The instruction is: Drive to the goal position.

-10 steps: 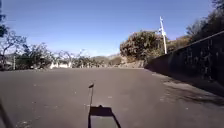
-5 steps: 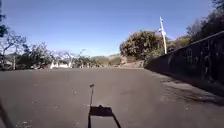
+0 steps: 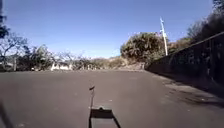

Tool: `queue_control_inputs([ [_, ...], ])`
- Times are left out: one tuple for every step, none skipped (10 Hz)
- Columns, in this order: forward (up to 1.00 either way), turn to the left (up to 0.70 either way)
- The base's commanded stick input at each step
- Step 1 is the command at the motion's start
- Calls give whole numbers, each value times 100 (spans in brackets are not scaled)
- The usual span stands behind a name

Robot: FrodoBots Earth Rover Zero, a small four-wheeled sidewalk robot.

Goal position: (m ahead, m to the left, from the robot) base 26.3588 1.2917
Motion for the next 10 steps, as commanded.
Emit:
queue_control_inputs([
  [100, 0],
  [100, 0],
  [100, 0],
  [100, 0],
  [100, 0],
  [100, 0],
  [100, 0],
  [100, 0],
  [100, 0],
  [100, 0],
])
